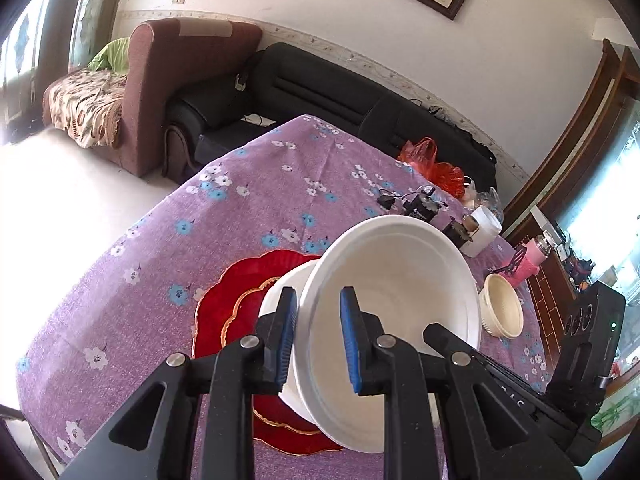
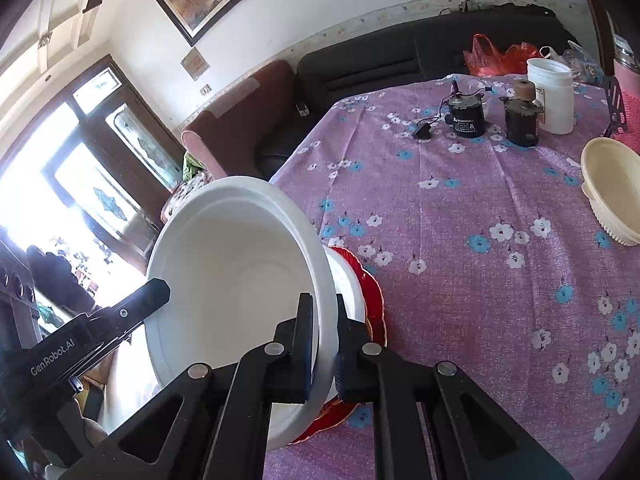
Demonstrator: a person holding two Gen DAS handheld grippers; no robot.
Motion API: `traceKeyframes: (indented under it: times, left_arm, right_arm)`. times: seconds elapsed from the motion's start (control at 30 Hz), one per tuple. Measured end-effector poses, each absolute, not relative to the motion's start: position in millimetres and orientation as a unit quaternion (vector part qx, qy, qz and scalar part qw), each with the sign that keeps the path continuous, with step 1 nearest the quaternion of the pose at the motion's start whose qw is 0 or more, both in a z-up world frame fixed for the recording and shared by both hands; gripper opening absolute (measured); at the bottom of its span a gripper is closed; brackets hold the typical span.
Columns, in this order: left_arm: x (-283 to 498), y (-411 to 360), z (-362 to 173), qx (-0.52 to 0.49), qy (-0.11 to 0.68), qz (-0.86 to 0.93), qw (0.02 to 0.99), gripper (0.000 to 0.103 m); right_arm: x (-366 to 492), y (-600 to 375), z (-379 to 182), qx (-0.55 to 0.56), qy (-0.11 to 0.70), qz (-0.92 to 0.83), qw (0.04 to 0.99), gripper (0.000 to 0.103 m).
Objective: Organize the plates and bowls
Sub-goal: 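Carry the small white bowl with the right gripper over the stack, then lower the small white bowl into the large bowl and open the right gripper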
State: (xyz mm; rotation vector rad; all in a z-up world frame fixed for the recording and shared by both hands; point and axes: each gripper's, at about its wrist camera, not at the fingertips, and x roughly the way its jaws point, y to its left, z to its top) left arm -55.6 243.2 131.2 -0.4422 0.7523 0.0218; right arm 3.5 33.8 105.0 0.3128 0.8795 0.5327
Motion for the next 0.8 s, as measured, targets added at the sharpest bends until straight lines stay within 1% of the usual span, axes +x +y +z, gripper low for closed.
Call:
traceKeyframes:
  times: [0.4,0.47,0.5,0.57,0.63,0.7,0.8]
  left_arm:
    - [-46,257,103,-0.236,0.388,0.017,0.891,0.02]
    - [-47,259,104,-0.24,0.387,0.018,0.89,0.023]
    - [-46,260,103,-0.241,0.386,0.018,0.89,0.026]
    - [-47,261,104,-0.241,0.383,0.02,0.891,0.035]
    - [-49,261,107,-0.239,0.378,0.026,0.894,0.05]
    - [-52,263,110,-0.238,0.372,0.03,0.897,0.058]
    - [-58,265,116,-0.237,0.358,0.033,0.903,0.059]
  right_arm:
    - [18,48,86,0.134,0.439,0.226,0.859,0.01]
    - [18,51,85,0.131,0.44,0.225,0.86,0.01]
    - [19,52,84,0.128,0.44,0.225,0.86,0.01]
    - [18,57,83,0.12,0.439,0.223,0.862,0.01]
    - [17,62,84,0.109,0.436,0.218,0.866,0.011]
    - [14,67,86,0.096,0.431,0.214,0.871,0.011]
    - [12,73,89,0.077,0.423,0.208,0.879,0.012]
